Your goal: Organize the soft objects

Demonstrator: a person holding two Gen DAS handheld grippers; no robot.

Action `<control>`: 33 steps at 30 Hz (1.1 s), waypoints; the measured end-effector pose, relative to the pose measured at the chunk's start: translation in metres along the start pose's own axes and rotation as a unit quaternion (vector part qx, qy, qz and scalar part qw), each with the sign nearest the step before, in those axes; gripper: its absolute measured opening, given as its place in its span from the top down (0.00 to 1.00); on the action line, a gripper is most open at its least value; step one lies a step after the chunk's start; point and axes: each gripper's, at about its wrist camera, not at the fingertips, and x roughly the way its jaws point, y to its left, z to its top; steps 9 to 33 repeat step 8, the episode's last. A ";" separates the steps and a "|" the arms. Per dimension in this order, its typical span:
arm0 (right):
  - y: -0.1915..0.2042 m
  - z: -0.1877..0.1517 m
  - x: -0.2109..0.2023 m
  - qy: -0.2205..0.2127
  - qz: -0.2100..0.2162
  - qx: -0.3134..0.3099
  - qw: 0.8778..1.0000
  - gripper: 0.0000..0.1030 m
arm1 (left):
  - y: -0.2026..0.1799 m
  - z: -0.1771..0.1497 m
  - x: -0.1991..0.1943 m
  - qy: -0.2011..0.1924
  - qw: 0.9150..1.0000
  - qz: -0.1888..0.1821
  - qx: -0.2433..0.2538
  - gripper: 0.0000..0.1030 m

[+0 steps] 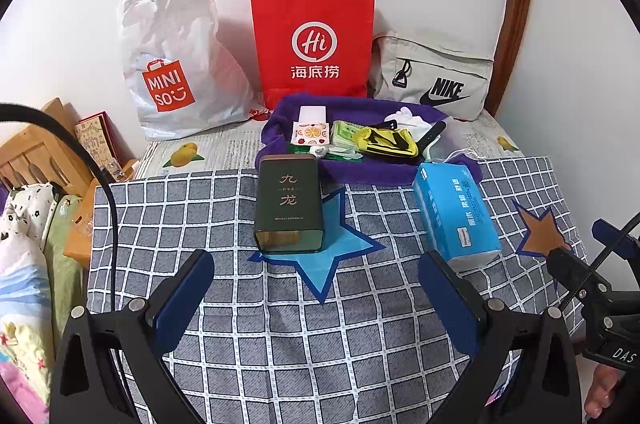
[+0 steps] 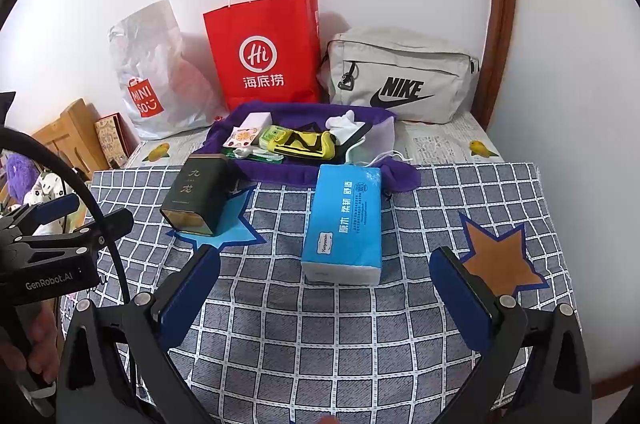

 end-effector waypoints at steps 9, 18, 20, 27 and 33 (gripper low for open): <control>0.001 0.000 0.000 0.001 -0.001 -0.001 1.000 0.00 | -0.002 -0.001 0.001 -0.004 1.000 -0.005 -0.002 0.00; 0.001 0.000 0.000 0.001 -0.001 -0.001 1.000 0.00 | -0.002 -0.001 0.001 -0.004 1.000 -0.005 -0.002 0.00; 0.001 0.000 0.000 0.001 -0.001 -0.001 1.000 0.00 | -0.002 -0.001 0.001 -0.004 1.000 -0.005 -0.002 0.00; 0.001 0.000 0.000 0.001 -0.001 -0.001 1.000 0.00 | -0.002 -0.001 0.001 -0.004 1.000 -0.005 -0.002 0.00; 0.001 0.000 0.000 0.001 -0.001 -0.001 1.000 0.00 | -0.002 -0.001 0.001 -0.004 1.000 -0.005 -0.002 0.00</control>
